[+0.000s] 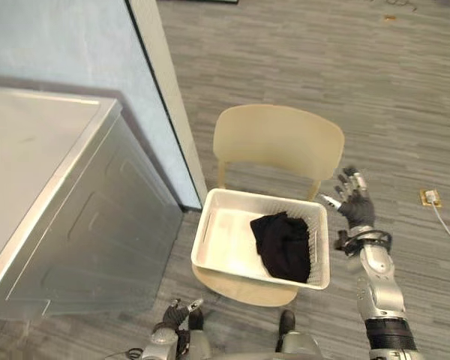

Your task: Pick up the laundry basket with both hands and put the clothes into the washing machine.

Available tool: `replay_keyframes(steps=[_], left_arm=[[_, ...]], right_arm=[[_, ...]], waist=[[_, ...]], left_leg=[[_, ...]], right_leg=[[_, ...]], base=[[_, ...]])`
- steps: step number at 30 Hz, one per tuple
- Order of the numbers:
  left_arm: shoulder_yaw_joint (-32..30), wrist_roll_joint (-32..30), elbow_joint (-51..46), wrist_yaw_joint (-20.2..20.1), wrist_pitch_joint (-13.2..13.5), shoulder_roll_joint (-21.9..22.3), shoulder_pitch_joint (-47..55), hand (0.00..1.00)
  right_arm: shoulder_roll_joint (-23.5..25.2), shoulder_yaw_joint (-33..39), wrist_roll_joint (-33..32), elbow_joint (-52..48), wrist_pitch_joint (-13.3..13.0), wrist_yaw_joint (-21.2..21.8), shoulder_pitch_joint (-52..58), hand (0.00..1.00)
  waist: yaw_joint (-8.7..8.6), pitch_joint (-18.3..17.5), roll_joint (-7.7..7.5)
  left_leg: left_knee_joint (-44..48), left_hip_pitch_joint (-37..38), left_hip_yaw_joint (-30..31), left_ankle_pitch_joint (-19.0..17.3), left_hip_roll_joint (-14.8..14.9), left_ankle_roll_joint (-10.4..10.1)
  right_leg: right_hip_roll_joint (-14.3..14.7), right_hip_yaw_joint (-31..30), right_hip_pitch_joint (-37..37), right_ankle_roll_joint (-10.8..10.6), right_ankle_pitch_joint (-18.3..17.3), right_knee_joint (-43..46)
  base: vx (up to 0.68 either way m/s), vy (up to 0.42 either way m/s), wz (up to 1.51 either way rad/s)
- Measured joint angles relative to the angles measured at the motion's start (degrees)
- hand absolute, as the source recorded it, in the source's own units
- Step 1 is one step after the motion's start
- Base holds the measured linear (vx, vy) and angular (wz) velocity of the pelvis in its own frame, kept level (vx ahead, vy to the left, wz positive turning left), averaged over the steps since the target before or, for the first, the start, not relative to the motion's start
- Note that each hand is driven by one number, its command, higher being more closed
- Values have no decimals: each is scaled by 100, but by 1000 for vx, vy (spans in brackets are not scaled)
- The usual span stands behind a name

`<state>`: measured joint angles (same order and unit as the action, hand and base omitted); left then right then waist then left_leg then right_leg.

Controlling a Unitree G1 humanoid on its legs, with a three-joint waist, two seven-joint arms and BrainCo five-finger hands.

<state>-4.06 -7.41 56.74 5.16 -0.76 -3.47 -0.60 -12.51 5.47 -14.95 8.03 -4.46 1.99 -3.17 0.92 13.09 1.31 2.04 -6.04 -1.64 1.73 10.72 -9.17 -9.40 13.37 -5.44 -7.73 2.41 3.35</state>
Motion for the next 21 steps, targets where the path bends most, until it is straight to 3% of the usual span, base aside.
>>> replay_keyframes(steps=[9, 14, 21], left_arm=[[14, -121, -16, 32, -1, -210, -405, 0], [125, -107, -99, 146, 6, -291, -686, 0], [466, -28, -191, 271, 5, -402, -925, 0]], right_arm=[[-655, 1, 664, 1324, 134, 13, -186, 0], [-935, 201, 787, 1653, 139, -328, -769, 0], [-1057, 233, 779, 2286, 135, -574, -1574, 0]], waist=[[-22, 750, -15], [-11, 1174, -29], [7, 1345, -34]], left_leg=[[227, -376, 56, 25, -98, 32], [428, -656, 184, 20, -95, 31], [621, -1084, 310, 20, -93, 32]], right_leg=[[-72, -87, -316, -10, 136, 27], [-79, -93, -586, 5, 126, 258], [-92, -112, -1029, 33, 107, 541]], base=[[-42, 14, -3], [-74, -1, 4], [-87, -3, 2]])
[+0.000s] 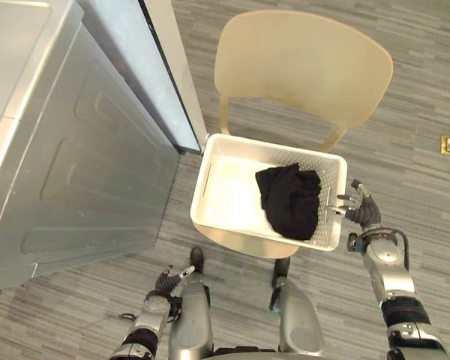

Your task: Pick up the laundry basket with both hands and put the clothes into the washing machine.

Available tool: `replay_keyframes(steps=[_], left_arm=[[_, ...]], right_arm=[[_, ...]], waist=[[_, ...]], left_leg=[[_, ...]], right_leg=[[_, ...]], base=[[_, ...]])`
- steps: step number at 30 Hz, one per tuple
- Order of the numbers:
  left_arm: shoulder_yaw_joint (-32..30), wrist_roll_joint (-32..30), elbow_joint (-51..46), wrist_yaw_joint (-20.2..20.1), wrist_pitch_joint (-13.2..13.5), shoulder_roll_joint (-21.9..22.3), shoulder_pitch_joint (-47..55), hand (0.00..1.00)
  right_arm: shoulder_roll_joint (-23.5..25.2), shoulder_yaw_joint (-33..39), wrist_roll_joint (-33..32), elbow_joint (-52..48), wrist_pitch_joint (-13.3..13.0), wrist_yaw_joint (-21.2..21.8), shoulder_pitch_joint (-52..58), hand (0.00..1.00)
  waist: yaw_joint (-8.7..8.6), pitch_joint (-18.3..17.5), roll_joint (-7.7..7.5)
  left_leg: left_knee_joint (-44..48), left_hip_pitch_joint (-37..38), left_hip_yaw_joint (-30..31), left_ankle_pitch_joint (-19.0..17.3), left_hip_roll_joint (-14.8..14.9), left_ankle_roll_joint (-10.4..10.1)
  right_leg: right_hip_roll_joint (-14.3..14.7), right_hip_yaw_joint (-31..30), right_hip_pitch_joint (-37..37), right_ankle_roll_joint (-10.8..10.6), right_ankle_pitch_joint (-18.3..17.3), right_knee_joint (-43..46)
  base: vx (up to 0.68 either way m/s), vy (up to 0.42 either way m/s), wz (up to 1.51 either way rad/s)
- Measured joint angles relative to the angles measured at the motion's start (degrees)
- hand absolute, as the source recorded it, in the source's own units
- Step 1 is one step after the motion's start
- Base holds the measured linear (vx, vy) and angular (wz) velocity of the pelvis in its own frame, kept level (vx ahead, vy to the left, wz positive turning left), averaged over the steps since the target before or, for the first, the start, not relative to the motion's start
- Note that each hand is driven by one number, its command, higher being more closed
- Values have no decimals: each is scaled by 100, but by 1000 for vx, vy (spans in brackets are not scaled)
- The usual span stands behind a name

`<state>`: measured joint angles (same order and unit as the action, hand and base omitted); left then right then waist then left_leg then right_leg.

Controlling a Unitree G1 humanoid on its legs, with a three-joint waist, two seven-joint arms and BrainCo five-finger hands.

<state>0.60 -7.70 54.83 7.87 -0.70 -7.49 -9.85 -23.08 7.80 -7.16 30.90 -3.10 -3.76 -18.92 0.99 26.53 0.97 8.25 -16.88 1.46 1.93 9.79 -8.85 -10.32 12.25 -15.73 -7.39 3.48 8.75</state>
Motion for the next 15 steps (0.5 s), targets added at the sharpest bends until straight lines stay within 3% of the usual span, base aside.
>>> replay_keyframes(steps=[7, 15], left_arm=[[157, 255, -42, 118, -2, 16, -55, 0], [139, 151, -250, 109, -14, 25, -63, 0]], right_arm=[[-4, -108, -23, 84, 119, -112, -158, 0], [187, -89, -186, -2139, 1, 103, 537, 0]], waist=[[-13, 11, -5], [0, 56, -87]], left_leg=[[21, -142, 1, 2, 0, 2], [-27, -78, -60, 1, 1, 4]], right_leg=[[1, -27, -166, 11, 8, 39], [1, -117, -161, 14, 5, 32]], base=[[-2, 0, -1], [14, 10, -2]])
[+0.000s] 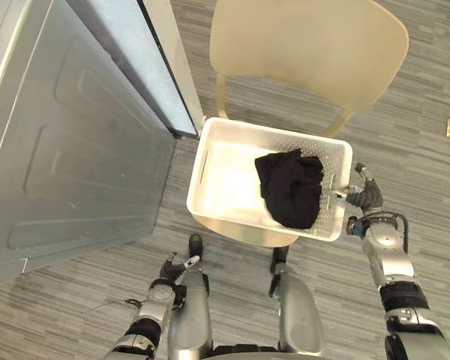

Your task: Pick up the laundry basket with both hands and put the clothes into the washing machine.

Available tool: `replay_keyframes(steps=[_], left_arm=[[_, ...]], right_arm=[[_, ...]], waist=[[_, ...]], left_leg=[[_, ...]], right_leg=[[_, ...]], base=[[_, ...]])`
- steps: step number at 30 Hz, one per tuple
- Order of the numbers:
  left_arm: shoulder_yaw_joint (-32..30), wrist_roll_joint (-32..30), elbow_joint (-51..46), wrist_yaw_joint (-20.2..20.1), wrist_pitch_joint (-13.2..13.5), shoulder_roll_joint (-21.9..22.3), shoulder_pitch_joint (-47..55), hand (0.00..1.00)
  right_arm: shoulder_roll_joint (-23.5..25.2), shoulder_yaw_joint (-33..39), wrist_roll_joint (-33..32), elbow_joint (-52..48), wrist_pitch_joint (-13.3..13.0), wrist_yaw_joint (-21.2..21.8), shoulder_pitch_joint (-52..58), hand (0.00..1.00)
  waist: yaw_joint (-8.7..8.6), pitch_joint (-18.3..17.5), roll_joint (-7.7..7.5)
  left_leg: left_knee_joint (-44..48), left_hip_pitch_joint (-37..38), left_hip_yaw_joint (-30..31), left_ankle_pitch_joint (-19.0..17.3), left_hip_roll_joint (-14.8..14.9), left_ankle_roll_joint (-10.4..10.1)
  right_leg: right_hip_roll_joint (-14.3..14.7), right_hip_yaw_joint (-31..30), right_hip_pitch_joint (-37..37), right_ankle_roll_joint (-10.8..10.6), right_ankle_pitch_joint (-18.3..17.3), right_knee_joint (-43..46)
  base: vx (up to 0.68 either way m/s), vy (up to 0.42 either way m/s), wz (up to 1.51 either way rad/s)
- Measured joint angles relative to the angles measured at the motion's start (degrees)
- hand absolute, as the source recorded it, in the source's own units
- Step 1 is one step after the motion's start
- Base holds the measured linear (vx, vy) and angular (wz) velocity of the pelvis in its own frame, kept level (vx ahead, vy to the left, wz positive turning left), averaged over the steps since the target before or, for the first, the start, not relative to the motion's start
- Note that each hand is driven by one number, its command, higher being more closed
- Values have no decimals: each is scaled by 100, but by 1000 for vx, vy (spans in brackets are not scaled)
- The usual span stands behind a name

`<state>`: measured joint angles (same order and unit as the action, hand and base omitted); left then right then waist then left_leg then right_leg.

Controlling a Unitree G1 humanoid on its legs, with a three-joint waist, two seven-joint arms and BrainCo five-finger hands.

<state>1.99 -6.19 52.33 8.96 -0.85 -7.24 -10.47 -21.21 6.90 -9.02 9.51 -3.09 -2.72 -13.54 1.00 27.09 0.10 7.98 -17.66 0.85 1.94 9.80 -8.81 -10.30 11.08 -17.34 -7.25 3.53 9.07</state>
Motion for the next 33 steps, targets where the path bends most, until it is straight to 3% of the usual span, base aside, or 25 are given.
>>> replay_keyframes(steps=[5, 12, 17, 24, 33], left_arm=[[-75, -126, 0, -10, -11, -1, 44, 0], [-440, -140, -4, -14, -9, -4, 75, 0], [-484, -189, -7, -13, -9, -18, 159, 0], [-385, -430, 1, -12, -58, -17, 231, 0], [-206, -593, -7, 31, -67, -29, 146, 0]], right_arm=[[187, 191, -217, -1427, -201, 166, 474, 0], [545, 434, -279, -1874, -328, 197, 910, 0], [612, 309, -241, -2083, -335, 295, 999, 0], [480, -1056, 328, -1170, -250, 310, 374, 0], [461, -1630, 1087, 408, 12, 289, -203, 0]], waist=[[-7, -30, -54], [-34, -234, -360], [-29, -298, -449], [-1, -298, -449], [136, -289, -433]], left_leg=[[-121, 121, -93, 10, 0, 10], [-190, 246, -151, 9, 0, 10], [-193, 248, -172, 9, -1, 10], [-174, 230, -126, 11, -4, 11], [-32, 36, 63, 12, -14, 12]], right_leg=[[0, -31, 20, -2, 1, -21], [5, -60, 117, -5, 2, -98], [5, -79, 122, -17, 21, -137], [12, -26, 208, -13, 100, -264], [10, 116, 214, -8, 110, -276]], base=[[19, 12, -7], [16, 5, -2], [0, 0, 0], [-1, 6, 3], [-13, 10, 9]])
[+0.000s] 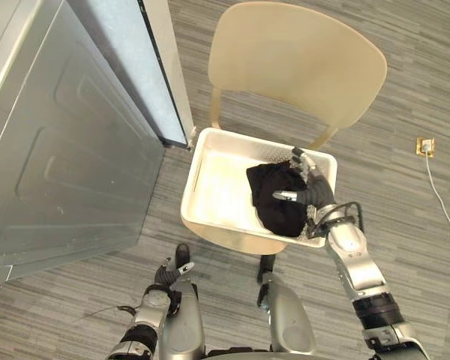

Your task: Pick up the laundry basket with both hands and put the clothes into the washing machine.

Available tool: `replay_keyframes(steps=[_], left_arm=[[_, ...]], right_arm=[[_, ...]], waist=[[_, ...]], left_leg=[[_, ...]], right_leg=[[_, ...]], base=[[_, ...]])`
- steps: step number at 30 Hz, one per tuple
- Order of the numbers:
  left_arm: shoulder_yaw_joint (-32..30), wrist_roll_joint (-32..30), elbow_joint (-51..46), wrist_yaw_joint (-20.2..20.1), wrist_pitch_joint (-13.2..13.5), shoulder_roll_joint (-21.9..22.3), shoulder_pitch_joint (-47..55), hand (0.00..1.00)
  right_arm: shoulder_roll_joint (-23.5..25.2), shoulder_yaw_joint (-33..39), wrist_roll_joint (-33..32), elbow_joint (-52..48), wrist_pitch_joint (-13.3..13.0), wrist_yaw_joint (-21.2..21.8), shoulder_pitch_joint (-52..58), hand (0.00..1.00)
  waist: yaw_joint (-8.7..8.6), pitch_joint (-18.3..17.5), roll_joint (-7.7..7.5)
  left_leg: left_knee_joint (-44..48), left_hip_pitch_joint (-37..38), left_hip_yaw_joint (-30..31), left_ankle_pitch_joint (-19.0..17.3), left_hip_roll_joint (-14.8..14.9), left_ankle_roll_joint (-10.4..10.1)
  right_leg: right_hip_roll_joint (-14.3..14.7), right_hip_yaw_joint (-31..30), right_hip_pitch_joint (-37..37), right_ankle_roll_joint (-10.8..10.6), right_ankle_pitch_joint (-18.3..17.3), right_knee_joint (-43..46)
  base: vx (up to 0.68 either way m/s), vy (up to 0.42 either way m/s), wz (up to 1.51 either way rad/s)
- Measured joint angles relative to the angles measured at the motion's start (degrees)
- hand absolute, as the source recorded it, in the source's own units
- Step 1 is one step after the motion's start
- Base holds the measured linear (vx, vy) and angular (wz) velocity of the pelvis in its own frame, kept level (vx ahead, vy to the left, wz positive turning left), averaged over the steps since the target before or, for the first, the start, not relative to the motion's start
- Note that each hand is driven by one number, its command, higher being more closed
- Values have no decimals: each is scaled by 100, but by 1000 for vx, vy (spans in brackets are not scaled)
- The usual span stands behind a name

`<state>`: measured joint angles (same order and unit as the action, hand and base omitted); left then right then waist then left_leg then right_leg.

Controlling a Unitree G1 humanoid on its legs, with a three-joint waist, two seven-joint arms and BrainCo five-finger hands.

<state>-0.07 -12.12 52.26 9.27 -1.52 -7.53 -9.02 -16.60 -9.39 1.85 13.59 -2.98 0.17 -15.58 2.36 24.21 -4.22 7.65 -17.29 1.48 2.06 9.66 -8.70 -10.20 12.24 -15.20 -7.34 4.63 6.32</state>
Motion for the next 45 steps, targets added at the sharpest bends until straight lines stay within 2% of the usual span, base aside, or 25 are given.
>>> replay_keyframes(steps=[3, 10, 13, 20, 22, 28, 29, 32, 34, 41, 42, 45], left_arm=[[53, -108, -39, 88, -21, -3, -21, 0], [136, -129, -49, 241, -52, 2, -124, 0], [177, -89, -52, 336, -48, 3, -137, 0], [177, 30, -53, 365, -46, 19, -280, 0], [180, 45, -56, 427, -43, 73, -369, 0], [228, 260, -48, 596, -37, 143, -509, 0], [248, 295, -44, 610, -35, 199, -585, 0], [287, 534, -52, 740, 25, 309, -648, 0], [280, 673, -43, 837, 54, 348, -757, 0], [-8, 1053, -84, 1117, 89, 615, -833, 0], [-61, 1051, -103, 1147, 88, 665, -841, 0], [-67, 1045, -118, 1208, 83, 695, -848, 0]], right_arm=[[-30, 19, 118, 618, 129, -112, -196, 0], [-210, 289, 231, 1477, 234, -438, -606, 0], [-235, 458, 325, 1832, 350, -594, -805, 0], [-341, 659, 341, 2411, 364, -811, -1373, 0], [-440, 655, 381, 2753, 397, -871, -1584, 0], [-506, 472, 951, 3731, 487, -891, -2316, 0], [-558, 474, 1025, 3972, 528, -904, -2489, 0], [-608, 503, 1054, 4303, 552, -1170, -2790, 0], [-634, 503, 1082, 4400, 534, -1285, -2903, 0], [-688, 561, 1455, 4581, 538, -1468, -2986, 0], [-685, 561, 1464, 4581, 538, -1502, -2962, 100], [-679, 560, 1612, 4581, 536, -1507, -2944, 100]], waist=[[20, 10, 17], [16, 147, 247], [21, 148, 250], [42, 228, 310], [172, 276, 378], [232, 340, 495], [332, 370, 550], [381, 444, 693], [483, 451, 707], [563, 452, 711], [579, 452, 710], [589, 452, 710]], left_leg=[[61, -62, 31, 0, -6, 0], [105, -229, 62, 2, -7, -1], [130, -313, 65, 16, -6, 20], [278, -580, 120, 9, -6, 23], [335, -728, 161, 8, -3, 24], [466, -1079, 319, 9, -23, 24], [501, -1163, 338, 10, -27, 24], [557, -1397, 531, 16, -63, 27], [604, -1499, 571, 15, -73, 28], [645, -1616, 652, 24, -197, 43], [652, -1615, 651, 23, -205, 43], [668, -1606, 654, 24, -206, 43]], right_leg=[[-3, 46, -1, 12, 8, 6], [-4, 50, -143, 26, 26, 48], [-2, 47, -224, 30, 33, 54], [3, 89, -394, 36, 55, 62], [10, 112, -504, 47, 71, 77], [2, 225, -726, 49, 73, 141], [-2, 235, -799, 49, 73, 169], [-18, 428, -890, 48, 69, 192], [-30, 461, -974, 41, 43, 251], [-190, 516, -1129, 0, -118, 557], [-198, 516, -1128, -3, -123, 565], [-198, 516, -1122, -2, -125, 583]], base=[[-17, 8, 8], [-35, 4, 1], [0, 0, 0], [11, 0, 3], [0, 0, 0], [-12, 0, 10], [-17, 6, 13], [-2, 7, 21], [0, 12, 11], [10, 23, 11], [0, 0, 0], [0, 0, 0]])
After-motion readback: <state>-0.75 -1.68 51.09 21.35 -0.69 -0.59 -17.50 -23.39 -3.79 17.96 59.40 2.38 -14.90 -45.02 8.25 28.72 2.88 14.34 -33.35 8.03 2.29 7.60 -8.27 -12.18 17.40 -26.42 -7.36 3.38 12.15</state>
